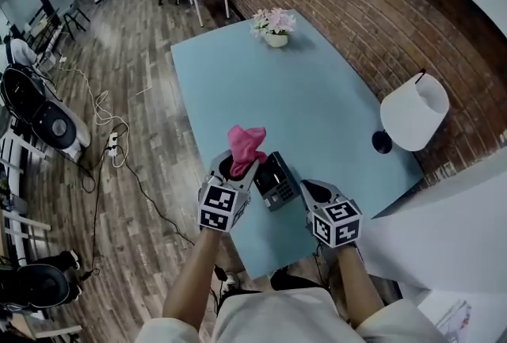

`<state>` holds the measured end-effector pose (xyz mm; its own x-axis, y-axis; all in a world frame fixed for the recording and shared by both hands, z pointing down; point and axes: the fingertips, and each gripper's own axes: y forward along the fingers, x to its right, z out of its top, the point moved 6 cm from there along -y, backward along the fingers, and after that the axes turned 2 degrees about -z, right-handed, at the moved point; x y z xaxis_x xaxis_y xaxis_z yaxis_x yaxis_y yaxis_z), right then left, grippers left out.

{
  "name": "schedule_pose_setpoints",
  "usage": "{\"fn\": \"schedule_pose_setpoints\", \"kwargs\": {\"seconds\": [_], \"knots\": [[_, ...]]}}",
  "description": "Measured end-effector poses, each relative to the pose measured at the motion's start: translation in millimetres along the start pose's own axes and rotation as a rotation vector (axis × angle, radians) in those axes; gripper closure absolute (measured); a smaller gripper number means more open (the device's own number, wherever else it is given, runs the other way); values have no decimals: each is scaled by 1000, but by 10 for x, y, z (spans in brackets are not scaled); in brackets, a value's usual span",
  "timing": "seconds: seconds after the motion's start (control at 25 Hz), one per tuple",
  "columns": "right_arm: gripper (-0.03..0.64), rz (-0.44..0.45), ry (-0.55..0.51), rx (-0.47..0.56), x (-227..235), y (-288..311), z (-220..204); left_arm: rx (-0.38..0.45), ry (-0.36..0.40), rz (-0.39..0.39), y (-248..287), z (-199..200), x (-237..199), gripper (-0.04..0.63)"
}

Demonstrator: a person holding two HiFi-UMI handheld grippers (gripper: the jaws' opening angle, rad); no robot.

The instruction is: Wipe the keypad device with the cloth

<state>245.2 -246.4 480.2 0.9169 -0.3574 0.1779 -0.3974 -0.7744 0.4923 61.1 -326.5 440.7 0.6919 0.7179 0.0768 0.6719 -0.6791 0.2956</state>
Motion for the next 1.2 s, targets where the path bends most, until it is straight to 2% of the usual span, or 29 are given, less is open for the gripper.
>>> {"fn": "schedule_pose_setpoints", "kwargs": {"seconds": [0.12, 0.4, 0.56, 0.72, 0.92, 1.2], "knots": [[589, 13, 18, -38, 126, 149, -87, -10, -25, 5, 225, -71, 59, 402], [595, -30, 12, -125, 258, 439, -262, -66, -104, 11, 565, -407, 76, 402], [595, -46, 3, -145, 237, 567, -279, -71, -93, 33, 727, -551, 71, 402], [595, -59, -14, -170, 197, 651, -328, -71, -113, 17, 874, -681, 99, 402], [594, -85, -32, -239, 218, 728, -424, -92, -126, 22, 968, -814, 157, 401], [595, -98, -11, -231, 311, 805, -432, -66, -202, 69, 969, -997, 231, 397]]}}
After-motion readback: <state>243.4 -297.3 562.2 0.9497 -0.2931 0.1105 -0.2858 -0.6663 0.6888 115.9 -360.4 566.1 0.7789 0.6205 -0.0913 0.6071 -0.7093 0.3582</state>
